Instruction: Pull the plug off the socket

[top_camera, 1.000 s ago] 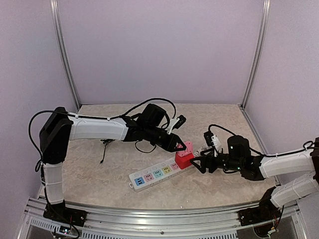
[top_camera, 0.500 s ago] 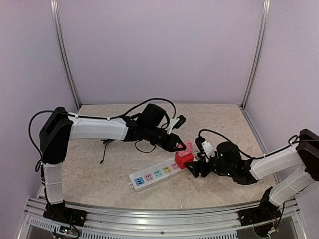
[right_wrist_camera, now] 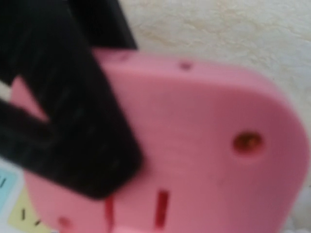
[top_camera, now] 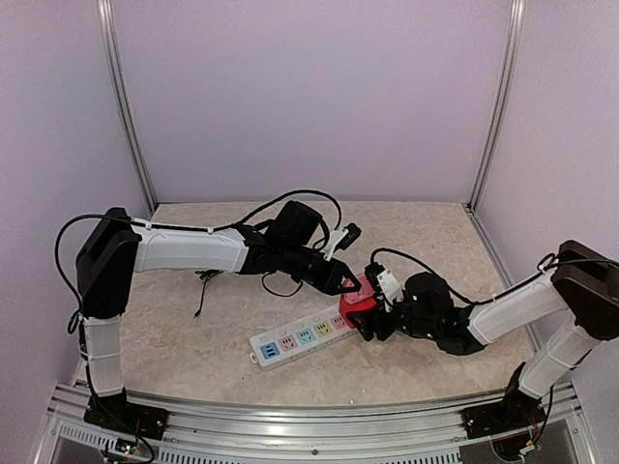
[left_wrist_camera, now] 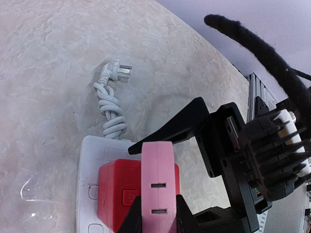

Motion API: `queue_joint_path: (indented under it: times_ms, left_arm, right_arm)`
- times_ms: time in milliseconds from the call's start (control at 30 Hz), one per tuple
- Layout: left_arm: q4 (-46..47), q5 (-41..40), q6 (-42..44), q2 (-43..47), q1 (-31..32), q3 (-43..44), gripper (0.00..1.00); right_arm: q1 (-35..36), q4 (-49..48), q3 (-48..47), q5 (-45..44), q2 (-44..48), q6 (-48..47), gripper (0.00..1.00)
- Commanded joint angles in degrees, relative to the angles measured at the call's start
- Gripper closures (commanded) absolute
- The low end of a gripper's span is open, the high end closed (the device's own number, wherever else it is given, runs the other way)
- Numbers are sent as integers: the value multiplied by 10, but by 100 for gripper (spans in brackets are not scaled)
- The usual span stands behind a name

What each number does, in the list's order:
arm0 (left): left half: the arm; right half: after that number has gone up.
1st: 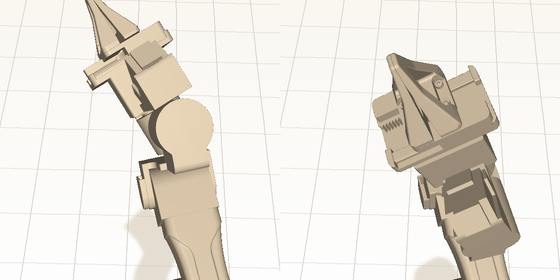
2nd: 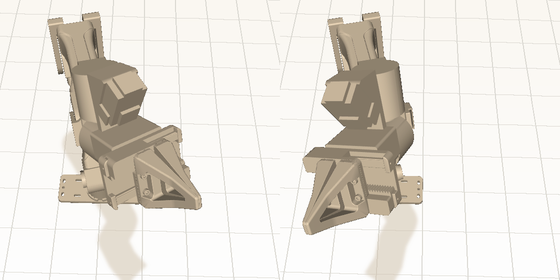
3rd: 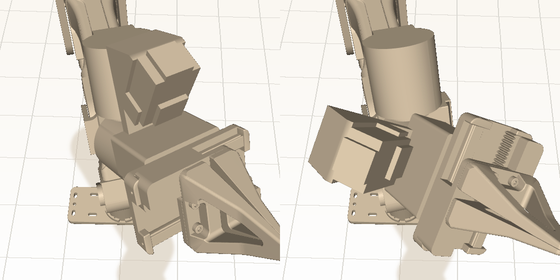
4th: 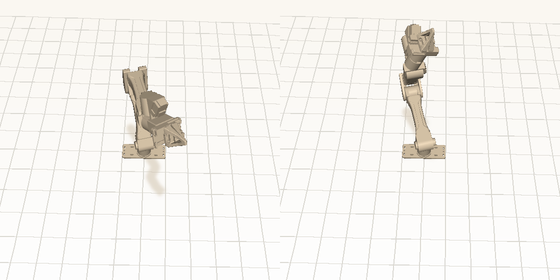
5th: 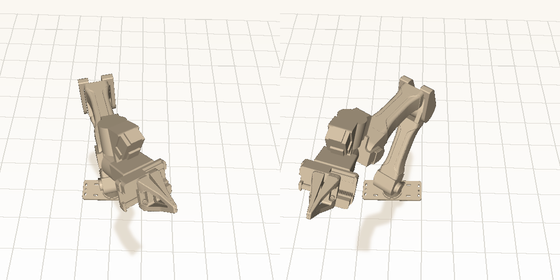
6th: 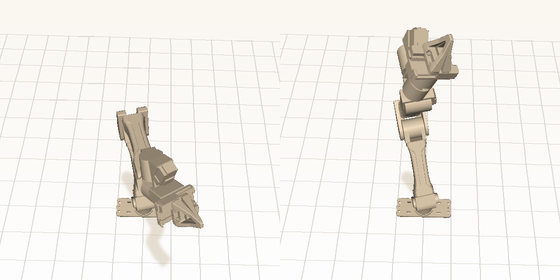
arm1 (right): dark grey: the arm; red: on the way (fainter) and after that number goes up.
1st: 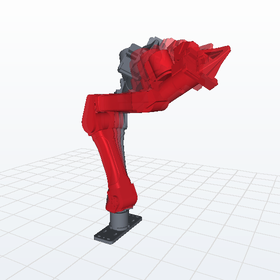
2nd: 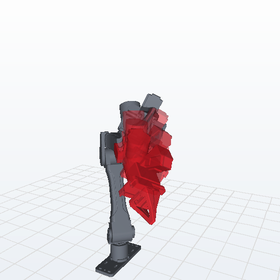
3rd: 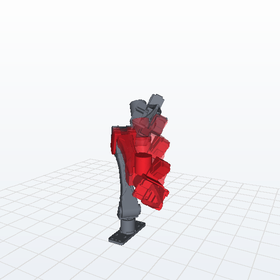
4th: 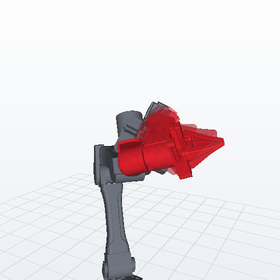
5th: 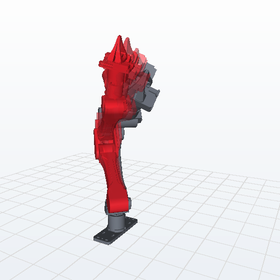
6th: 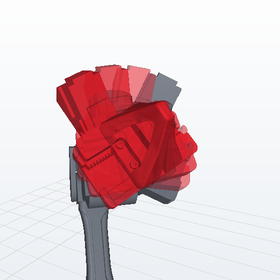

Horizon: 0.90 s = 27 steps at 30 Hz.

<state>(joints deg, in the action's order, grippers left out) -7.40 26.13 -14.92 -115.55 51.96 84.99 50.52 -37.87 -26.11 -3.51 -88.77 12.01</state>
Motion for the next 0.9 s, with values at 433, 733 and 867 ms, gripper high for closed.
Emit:
queue_joint_path:
  times_ms: [433,733,867]
  left_arm:
    - [-23,3,5,50,13,15,100]
    - [27,79,-64,71,-18,0,100]
    - [69,115,-102,80,-36,-22,100]
  right_arm:
    - [6,-25,-8,-43,-42,4,42]
    - [6,-25,-6,-49,-51,8,56]
    - [6,-21,-8,-50,-56,8,58]
